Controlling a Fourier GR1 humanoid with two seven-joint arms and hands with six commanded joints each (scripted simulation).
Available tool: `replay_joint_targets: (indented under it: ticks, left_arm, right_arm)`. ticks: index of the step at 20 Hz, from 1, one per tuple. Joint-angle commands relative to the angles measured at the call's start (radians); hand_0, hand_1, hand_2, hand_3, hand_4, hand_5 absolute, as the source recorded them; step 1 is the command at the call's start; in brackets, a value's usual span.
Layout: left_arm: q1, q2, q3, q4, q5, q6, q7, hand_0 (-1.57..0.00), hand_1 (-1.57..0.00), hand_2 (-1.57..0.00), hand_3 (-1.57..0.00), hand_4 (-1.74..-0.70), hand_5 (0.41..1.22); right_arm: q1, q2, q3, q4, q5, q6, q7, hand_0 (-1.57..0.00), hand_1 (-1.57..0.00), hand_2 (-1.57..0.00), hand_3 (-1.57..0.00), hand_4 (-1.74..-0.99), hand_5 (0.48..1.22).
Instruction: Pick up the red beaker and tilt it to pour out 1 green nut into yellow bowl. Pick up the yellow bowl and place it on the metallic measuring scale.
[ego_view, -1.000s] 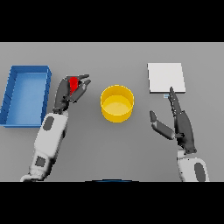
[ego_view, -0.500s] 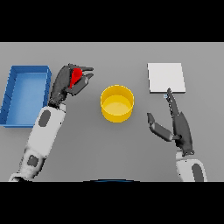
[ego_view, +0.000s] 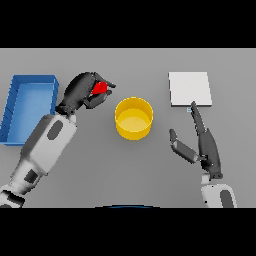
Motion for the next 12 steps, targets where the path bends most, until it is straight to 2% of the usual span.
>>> replay_joint_targets:
  ticks: [1, 3, 4, 6, 8, 9, 11, 12]
  left_arm:
    - [-0.024, 0.022, -0.039, 0.01, -0.049, -0.007, 0.005, -1.57, -1.57, -1.57, -1.57, -1.74, 1.123]
    - [-0.083, 0.057, -0.124, 0.05, -0.144, -0.025, 0.002, -1.57, -1.57, -1.57, -1.57, -1.74, 1.134]
    - [-0.118, 0.063, -0.155, 0.071, -0.182, -0.031, 0.014, -1.57, -1.57, -1.57, -1.57, -1.74, 1.152]
    - [-0.17, 0.079, -0.215, 0.107, -0.238, -0.053, 0.001, -1.57, -1.57, -1.57, -1.57, -1.74, 1.177]
    - [-0.226, 0.086, -0.279, 0.146, -0.291, -0.093, -0.006, -1.57, -1.57, -1.57, -1.57, -1.74, 1.193]
    - [-0.25, 0.09, -0.305, 0.156, -0.308, -0.114, -0.022, -1.57, -1.57, -1.57, -1.57, -1.69, 1.198]
    - [-0.3, 0.103, -0.376, 0.184, -0.363, -0.16, -0.039, -1.57, -1.57, -1.57, -1.57, -1.61, 1.206]
    - [-0.326, 0.106, -0.409, 0.195, -0.386, -0.19, -0.037, -1.57, -1.57, -1.57, -1.57, -1.64, 1.209]
  right_arm:
    - [-0.003, 0.002, -0.001, 0.011, -0.005, 0.004, 0.008, 0.0, 0.0, 0.0, 0.0, -1.26, 0.719]
    - [-0.015, 0.006, -0.005, 0.024, -0.014, 0.006, 0.006, 0.0, 0.0, 0.0, 0.0, -1.267, 0.72]
    - [-0.009, 0.012, 0.002, 0.019, -0.009, 0.005, -0.004, 0.0, 0.0, 0.0, 0.0, -1.267, 0.721]
    - [-0.013, 0.011, 0.0, 0.016, -0.01, 0.005, 0.015, 0.0, 0.0, 0.0, 0.0, -1.268, 0.722]
    - [-0.016, 0.011, -0.001, 0.019, -0.015, 0.007, 0.003, 0.0, 0.0, 0.0, 0.0, -1.264, 0.717]
    - [-0.012, 0.011, 0.0, 0.021, -0.016, 0.009, -0.015, 0.0, 0.0, 0.0, 0.0, -1.261, 0.715]
    - [-0.019, 0.012, -0.009, 0.02, -0.023, 0.005, -0.002, 0.0, 0.0, 0.0, 0.0, -1.258, 0.697]
    - [-0.023, 0.007, -0.015, 0.027, -0.019, 0.0, 0.005, 0.0, 0.0, 0.0, 0.0, -1.253, 0.688]
